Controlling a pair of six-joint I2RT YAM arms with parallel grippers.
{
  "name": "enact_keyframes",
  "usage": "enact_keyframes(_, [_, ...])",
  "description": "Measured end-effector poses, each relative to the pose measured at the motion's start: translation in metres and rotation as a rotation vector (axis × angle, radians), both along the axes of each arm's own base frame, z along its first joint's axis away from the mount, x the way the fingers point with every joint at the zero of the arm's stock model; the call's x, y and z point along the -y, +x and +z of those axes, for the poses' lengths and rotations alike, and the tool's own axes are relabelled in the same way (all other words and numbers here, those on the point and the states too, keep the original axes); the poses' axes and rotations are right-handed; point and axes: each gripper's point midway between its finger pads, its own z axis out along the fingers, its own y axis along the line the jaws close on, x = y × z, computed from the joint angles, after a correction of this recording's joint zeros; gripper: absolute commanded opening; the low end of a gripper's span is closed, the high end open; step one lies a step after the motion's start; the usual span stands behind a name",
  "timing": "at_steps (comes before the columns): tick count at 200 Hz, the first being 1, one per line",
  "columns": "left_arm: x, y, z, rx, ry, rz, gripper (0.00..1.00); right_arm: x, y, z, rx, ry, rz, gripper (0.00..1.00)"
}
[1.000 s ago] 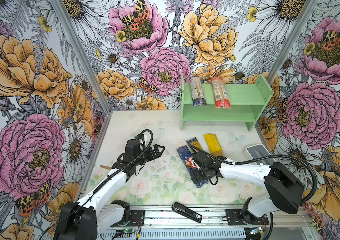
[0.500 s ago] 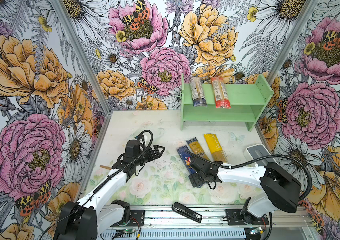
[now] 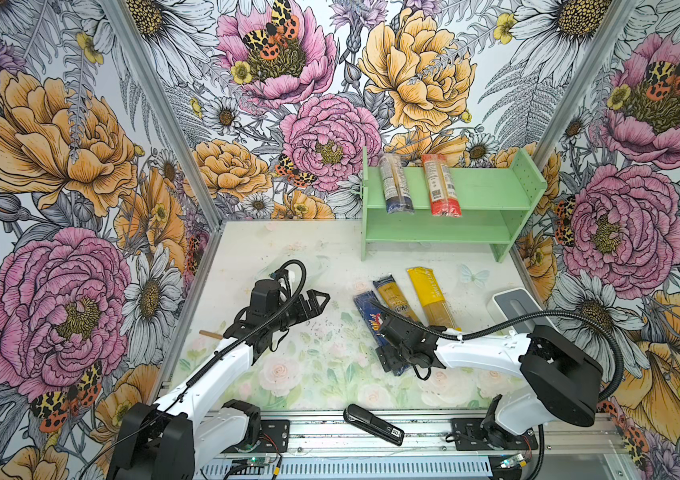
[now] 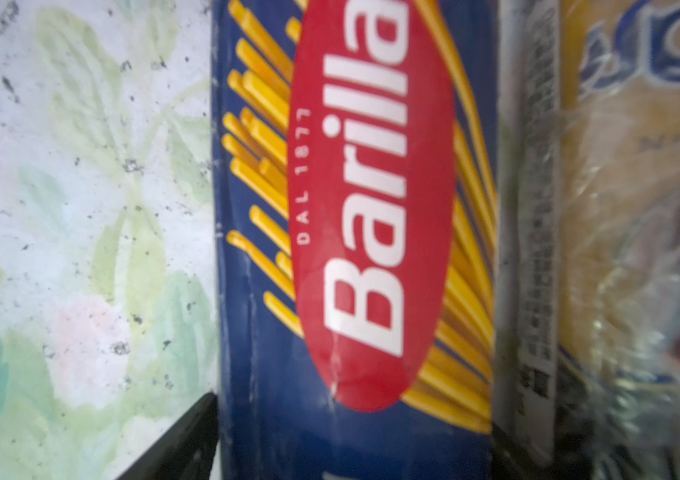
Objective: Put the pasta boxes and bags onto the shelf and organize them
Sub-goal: 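Close the right gripper on the Barilla box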
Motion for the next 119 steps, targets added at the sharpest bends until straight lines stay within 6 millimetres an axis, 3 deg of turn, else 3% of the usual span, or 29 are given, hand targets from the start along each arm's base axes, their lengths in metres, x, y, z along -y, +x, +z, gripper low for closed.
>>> enact_keyframes(60, [0.0, 0.0, 0.0, 0.0, 0.0, 0.0, 0.99, 0.0, -0.0004, -0.0005, 0.009, 0.008, 0.002, 0.82])
enact_keyframes(83, [0.0001, 0.0, 0.0, 0.0, 0.0, 0.0, 0.99, 0.0002, -0.0001, -0.0004, 0.01, 0.008, 0.002, 0.77])
enact_keyframes(119, [0.0001, 0.0, 0.0001, 0.0, -0.001, 0.0, 0.99, -0.001, 0.0004, -0.0005, 0.011, 0.011, 0.001, 0.62])
